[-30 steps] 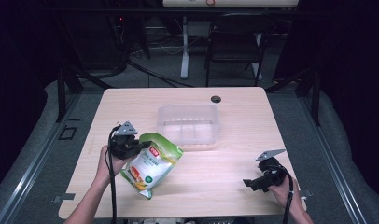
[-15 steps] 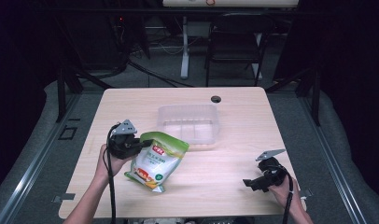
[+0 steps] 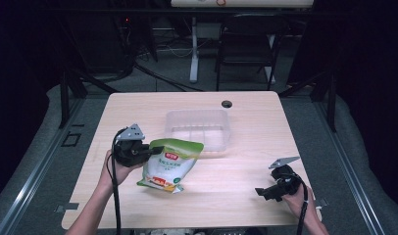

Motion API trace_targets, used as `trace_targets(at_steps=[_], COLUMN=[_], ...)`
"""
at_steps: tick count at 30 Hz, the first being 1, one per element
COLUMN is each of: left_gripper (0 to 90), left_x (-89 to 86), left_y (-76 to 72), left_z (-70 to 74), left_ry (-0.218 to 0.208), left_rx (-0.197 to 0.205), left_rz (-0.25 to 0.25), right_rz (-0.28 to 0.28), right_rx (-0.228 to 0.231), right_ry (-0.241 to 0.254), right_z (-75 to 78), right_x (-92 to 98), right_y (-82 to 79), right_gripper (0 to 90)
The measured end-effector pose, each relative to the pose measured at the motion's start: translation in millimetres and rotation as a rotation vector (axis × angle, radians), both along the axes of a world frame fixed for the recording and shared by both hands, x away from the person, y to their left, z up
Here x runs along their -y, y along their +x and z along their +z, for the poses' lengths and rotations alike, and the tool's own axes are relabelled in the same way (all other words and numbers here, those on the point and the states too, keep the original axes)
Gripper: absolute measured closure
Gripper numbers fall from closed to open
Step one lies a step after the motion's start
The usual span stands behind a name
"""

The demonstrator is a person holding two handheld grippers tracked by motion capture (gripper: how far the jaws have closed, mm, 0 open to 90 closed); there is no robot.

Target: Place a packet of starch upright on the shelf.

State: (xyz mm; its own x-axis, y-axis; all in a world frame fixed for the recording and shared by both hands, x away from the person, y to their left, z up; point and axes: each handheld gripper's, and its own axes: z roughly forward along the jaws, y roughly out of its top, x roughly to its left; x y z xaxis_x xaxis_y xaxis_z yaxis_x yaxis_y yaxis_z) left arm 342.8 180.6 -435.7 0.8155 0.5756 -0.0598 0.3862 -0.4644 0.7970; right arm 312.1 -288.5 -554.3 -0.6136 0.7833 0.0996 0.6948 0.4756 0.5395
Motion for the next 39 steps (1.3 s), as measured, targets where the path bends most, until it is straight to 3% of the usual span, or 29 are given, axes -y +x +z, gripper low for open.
trace_targets(at_steps=[15,30,39], left_gripper=[90.0,89.9,89.9], left_x=[13.2,14.4,9.6], left_y=[-3.6,4.2,8.2], left_z=[17.2,33.8,46.3], left_ry=[-0.001,0.024,0.006], left_rx=[0.012,0.009,0.02], left_rz=[-0.04,-0.021,0.001], right_rz=[-0.003,-0.017,-0.018], right_rx=[-0.002,0.006,0.006], right_ry=[0.002,0.001,-0.001], right_z=[-0.1,0.1,0.2], right_x=[1.2,1.0,0.9], right_y=[0.4,-0.2,-0.3], right_gripper=[3.4,3.5,3.6])
